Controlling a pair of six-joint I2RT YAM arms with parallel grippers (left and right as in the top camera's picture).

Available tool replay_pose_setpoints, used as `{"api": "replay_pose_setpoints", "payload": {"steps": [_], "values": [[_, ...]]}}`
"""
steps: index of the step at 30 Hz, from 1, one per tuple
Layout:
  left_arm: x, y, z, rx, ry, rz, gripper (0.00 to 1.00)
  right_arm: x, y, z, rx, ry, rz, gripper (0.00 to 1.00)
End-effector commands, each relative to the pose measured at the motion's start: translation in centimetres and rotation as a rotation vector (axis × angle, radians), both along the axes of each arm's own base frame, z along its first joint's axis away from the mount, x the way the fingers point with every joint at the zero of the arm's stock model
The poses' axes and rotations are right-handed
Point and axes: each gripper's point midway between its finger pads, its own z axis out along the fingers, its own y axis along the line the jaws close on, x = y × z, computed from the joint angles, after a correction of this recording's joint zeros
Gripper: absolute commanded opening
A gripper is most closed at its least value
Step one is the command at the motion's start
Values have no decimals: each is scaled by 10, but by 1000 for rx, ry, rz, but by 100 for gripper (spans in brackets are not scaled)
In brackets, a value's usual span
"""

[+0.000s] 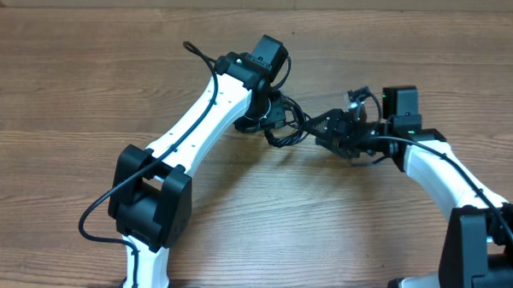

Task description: Untangle cables

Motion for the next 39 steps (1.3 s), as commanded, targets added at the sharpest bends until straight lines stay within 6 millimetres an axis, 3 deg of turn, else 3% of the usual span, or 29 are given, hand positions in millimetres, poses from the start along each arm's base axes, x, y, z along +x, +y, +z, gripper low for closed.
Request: {"api": "replay_pose_setpoints", "payload": {"steps": [1,3,9,18,23,30,33,37,39], "values": [[5,-5,8,6,-47,-60,4,14,1,-3,-90,-37,-70,72],[4,-5,8,7,-42,-62,4,20,-1,-7,-140,-62,-99,66],[2,-8,8,9,-46,-97,4,25,2,-2,-132,-100,-96,37],[6,-15,10,-6,-72,-101,4,12,14,3,-67,-68,-33,42],[7,-16,10,-9,-80,-102,4,10,21,14,0,-52,-18,17],[17,-22,14,-32,-123,-101,4,-1,41,54,181,-184,159,8],[29,-23,17,-33,-174,-85,4,-20,48,70,263,-282,301,6],[53,1,19,14,-219,143,6,-34,50,80,333,-325,392,4],[59,11,20,-10,-203,268,18,-36,50,82,342,-324,399,4]]}}
